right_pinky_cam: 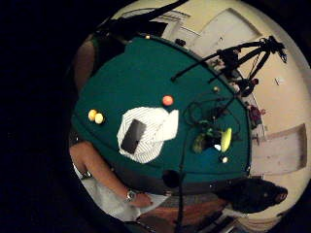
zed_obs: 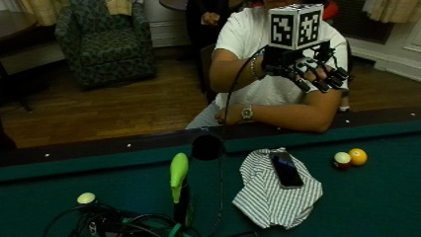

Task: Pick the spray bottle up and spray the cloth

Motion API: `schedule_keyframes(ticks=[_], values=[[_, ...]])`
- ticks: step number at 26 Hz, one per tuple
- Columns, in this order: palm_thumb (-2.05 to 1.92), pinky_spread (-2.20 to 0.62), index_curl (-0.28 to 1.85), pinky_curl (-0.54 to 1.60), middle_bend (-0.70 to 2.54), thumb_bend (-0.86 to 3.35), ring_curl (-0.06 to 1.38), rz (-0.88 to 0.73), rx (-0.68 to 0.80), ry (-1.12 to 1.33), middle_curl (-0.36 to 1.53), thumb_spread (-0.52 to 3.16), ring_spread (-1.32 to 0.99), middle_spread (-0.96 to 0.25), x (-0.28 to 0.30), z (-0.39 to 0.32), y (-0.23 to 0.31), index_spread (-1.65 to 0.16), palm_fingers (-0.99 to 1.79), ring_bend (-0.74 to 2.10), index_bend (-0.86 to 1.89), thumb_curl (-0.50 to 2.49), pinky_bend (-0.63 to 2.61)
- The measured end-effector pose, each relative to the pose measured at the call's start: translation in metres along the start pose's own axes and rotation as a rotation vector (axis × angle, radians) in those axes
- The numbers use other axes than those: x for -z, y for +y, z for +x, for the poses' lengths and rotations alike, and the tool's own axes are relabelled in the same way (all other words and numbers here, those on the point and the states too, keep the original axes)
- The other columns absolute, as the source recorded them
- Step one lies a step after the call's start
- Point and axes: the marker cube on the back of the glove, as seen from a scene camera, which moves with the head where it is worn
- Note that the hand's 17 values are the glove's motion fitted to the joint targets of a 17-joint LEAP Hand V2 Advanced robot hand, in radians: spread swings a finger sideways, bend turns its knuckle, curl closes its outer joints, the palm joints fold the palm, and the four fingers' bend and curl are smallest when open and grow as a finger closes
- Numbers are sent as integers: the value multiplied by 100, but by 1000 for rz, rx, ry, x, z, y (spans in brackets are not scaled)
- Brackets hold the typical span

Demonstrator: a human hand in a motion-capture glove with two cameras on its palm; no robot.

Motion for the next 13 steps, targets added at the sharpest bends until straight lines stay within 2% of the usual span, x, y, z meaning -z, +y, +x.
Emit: schedule_keyframes(ticks=[6, 13], values=[[31, 14, 10, 19, 22, 14, 14, -12, -16, -8, 12, 66, -5, -6, -4, 7, 4, -33, 45, 37, 13, 10, 48], [33, 17, 14, 23, 23, 9, 18, -25, -23, -23, 17, 85, -6, -7, -21, 13, 10, -39, 43, 37, 14, 14, 48]])
